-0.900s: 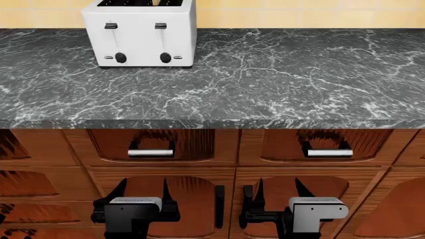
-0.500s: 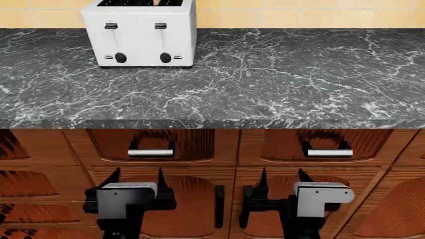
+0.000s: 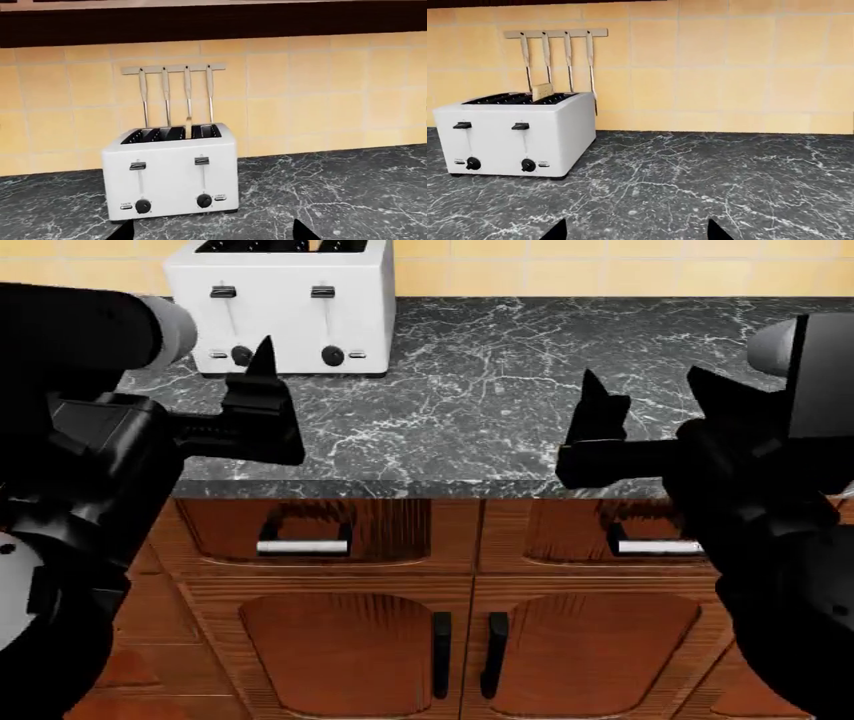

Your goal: Push down the lever of the toaster to turn it on.

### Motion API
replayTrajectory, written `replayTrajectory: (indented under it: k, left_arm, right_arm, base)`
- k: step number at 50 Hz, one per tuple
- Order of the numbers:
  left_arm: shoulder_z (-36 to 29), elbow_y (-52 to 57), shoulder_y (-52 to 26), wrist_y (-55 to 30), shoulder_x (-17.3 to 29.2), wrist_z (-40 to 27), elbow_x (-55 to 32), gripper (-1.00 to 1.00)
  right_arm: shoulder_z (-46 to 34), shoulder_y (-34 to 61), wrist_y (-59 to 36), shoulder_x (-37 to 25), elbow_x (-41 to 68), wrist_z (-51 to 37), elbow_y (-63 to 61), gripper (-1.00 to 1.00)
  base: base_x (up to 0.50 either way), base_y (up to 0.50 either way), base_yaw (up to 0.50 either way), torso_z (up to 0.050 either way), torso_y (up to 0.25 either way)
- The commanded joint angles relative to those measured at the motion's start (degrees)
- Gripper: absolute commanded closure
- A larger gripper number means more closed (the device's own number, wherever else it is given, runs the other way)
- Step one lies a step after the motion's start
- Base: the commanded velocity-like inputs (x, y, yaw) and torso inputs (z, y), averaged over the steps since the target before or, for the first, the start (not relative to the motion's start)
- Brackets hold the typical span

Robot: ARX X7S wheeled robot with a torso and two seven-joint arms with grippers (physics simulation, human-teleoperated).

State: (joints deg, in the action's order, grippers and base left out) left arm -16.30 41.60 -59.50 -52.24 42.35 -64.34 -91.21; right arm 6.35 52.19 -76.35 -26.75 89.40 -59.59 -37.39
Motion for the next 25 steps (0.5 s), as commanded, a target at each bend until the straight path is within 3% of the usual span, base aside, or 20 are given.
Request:
replayTrajectory:
  k: [1,15,25]
  left_arm:
    - [-3.5,1.1,-8.9,-1.3,7.1,-10.2,-18.2,-1.00]
    - [-4.3,0.4,-10.2,-1.6,7.1,-10.3,-18.6,-1.00]
    - [-4.6,0.1,-10.7,-1.9,7.4,-10.4,-18.3,-1.00]
  right_arm:
    - [-1.7,8.5,-3.3,-5.8,21.4,-13.0,-0.4,-1.00]
    - [-3.3,7.8,-2.3,-6.3,21.6,-12.6,-0.9,-1.00]
    - [-4.8,7.9,-1.9,-6.2,21.9,-11.7,-1.1,-1.00]
  base:
    - [0.00,0.00,0.00,0.000,0.000]
    - [0.00,0.00,0.00,0.000,0.000]
    - [0.32,0.45,0.00,0.000,0.000]
